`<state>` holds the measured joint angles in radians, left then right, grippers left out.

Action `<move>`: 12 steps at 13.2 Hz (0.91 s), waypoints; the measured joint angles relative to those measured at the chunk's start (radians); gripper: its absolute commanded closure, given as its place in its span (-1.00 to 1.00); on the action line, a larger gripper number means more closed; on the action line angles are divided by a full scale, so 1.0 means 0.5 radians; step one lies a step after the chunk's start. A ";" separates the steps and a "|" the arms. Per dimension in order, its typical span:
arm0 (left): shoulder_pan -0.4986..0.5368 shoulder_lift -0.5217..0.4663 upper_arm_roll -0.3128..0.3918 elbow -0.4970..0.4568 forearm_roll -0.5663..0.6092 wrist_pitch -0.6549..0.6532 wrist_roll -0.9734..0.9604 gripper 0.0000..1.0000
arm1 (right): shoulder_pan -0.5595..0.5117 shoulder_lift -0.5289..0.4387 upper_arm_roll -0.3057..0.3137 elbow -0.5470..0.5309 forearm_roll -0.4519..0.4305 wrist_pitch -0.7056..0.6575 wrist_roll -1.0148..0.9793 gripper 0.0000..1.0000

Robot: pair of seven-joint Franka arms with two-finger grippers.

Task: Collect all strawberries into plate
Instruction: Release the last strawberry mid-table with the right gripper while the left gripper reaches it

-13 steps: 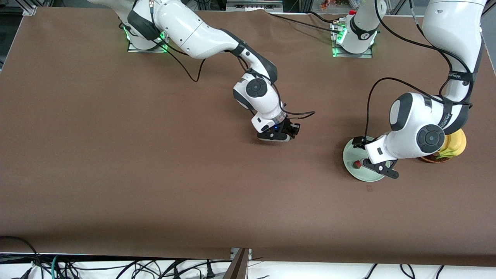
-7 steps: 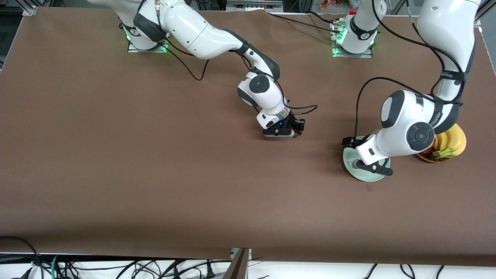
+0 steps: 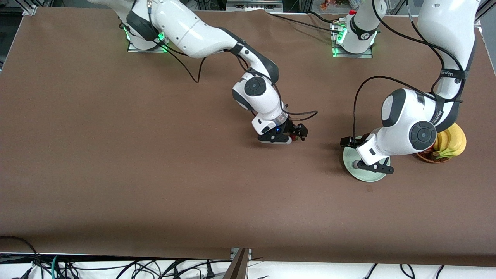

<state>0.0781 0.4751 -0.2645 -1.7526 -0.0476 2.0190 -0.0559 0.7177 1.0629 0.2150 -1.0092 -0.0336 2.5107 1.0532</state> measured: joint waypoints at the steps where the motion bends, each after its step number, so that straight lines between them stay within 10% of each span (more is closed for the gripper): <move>1: -0.008 0.000 -0.009 -0.003 -0.028 0.000 -0.087 -1.00 | -0.064 -0.067 -0.004 -0.004 0.000 -0.113 -0.079 -1.00; 12: -0.523 0.077 -0.033 -0.347 -0.040 0.694 -1.582 -1.00 | -0.833 -0.692 -0.073 -0.514 0.001 -0.846 -1.169 -1.00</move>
<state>-0.1834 0.5135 -0.2809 -1.9260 -0.0678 2.3660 -0.8470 0.3014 0.7169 0.1784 -1.2659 -0.0333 2.0876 0.4686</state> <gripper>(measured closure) 0.000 0.000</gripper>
